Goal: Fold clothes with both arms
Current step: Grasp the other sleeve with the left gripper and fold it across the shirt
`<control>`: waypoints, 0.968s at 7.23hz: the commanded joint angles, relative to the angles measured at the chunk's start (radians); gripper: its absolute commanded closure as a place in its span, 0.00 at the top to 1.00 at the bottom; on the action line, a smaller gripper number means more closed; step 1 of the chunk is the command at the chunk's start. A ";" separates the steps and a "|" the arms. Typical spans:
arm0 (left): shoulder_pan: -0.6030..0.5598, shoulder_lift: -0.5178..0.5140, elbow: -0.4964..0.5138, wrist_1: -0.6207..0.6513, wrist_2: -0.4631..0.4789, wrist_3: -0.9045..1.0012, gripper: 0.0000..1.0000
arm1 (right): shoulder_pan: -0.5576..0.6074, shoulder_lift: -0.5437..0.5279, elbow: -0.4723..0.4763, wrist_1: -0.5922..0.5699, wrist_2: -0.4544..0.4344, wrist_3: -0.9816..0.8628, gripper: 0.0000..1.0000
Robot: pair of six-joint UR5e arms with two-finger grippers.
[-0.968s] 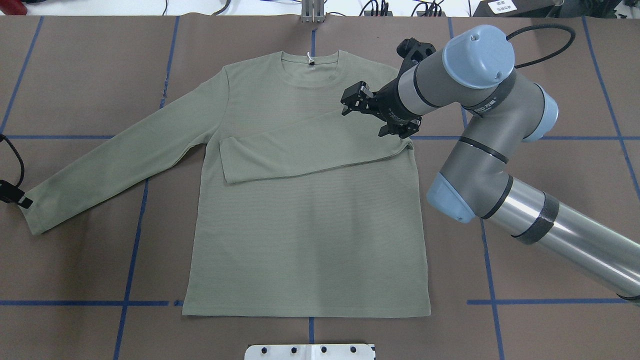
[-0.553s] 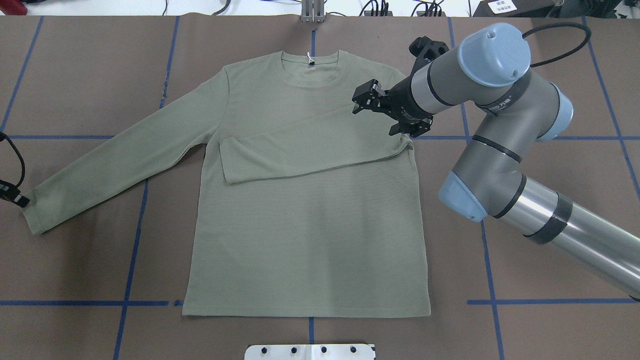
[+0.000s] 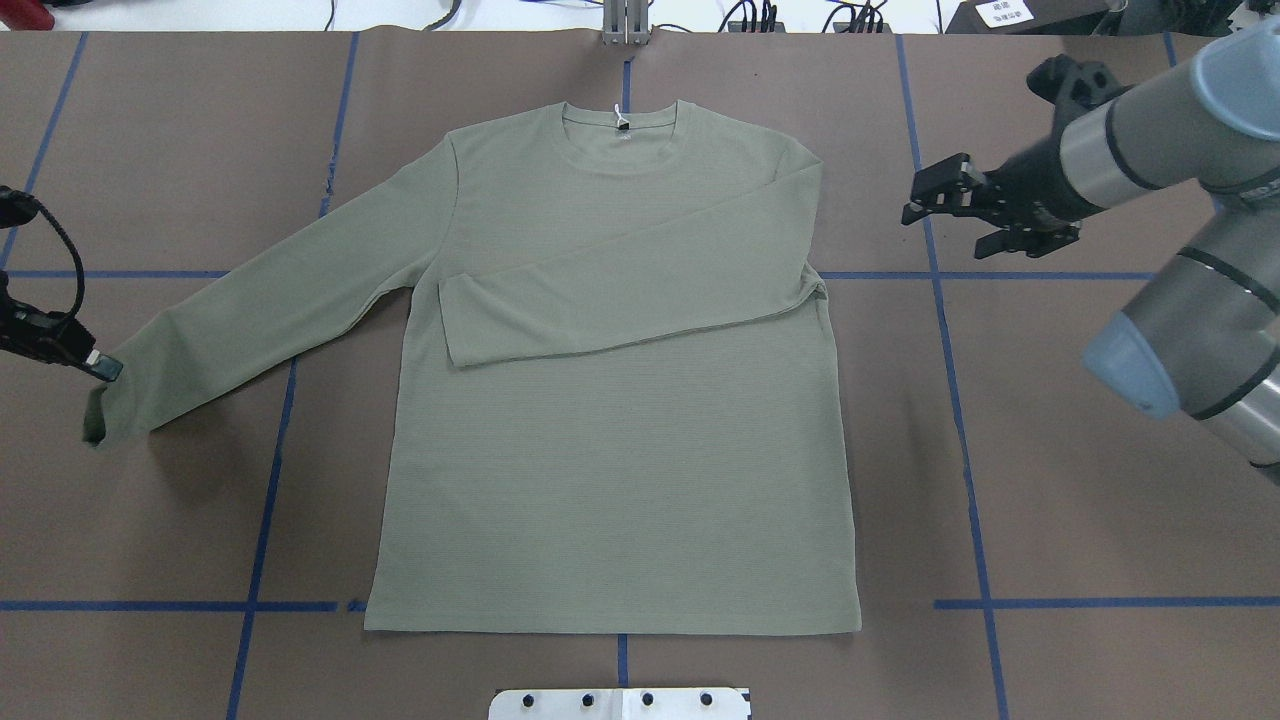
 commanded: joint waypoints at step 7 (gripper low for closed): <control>0.477 -0.998 0.584 -0.308 0.654 -1.078 0.00 | 0.198 -0.218 -0.006 0.005 0.091 -0.364 1.00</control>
